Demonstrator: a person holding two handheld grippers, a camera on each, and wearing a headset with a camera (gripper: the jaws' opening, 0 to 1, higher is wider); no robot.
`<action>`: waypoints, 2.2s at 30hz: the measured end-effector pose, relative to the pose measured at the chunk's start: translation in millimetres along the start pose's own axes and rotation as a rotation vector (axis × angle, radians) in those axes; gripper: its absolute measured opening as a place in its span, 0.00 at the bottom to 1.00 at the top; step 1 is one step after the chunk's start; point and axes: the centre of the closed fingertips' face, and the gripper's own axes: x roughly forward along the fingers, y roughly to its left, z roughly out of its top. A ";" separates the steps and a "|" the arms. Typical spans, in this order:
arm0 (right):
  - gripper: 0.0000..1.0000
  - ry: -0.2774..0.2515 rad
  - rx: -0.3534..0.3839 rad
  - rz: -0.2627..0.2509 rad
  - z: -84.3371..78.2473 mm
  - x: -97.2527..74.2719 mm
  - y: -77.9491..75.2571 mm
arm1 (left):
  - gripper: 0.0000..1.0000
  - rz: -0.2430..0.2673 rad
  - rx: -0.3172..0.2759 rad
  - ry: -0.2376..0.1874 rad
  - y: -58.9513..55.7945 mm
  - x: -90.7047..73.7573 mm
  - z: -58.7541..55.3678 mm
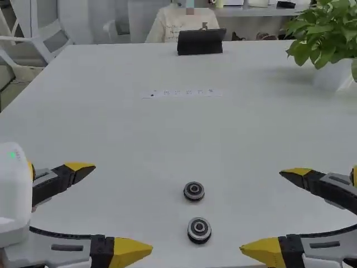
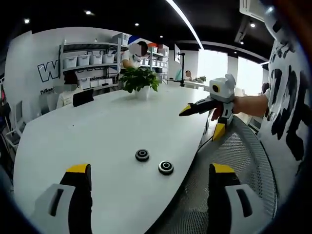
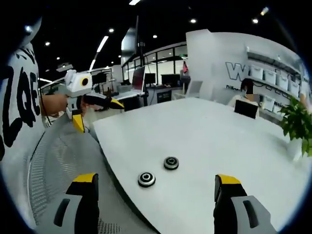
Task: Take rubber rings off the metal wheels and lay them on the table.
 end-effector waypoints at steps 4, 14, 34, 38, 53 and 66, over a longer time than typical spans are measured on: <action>0.99 -0.002 -0.002 -0.003 -0.2 -3.0 0.6 | 0.99 -0.003 0.009 -0.007 -2.1 1.0 4.7; 0.99 0.004 -0.014 -0.013 1.0 -7.9 -2.0 | 0.99 -0.015 0.015 -0.010 -5.1 5.2 8.2; 0.99 0.009 -0.028 -0.014 4.4 -7.5 -9.9 | 0.99 -0.022 0.026 -0.009 -4.6 13.9 14.5; 0.99 0.002 -0.030 -0.014 7.3 -6.9 -11.4 | 0.99 -0.018 0.029 -0.008 -2.9 13.8 15.4; 0.99 0.006 -0.027 -0.007 4.6 -6.8 -9.7 | 0.99 -0.017 0.030 -0.006 -4.1 12.6 15.3; 0.99 0.008 -0.030 0.001 2.3 -9.2 -6.7 | 0.99 -0.008 0.027 -0.001 -8.1 7.1 12.0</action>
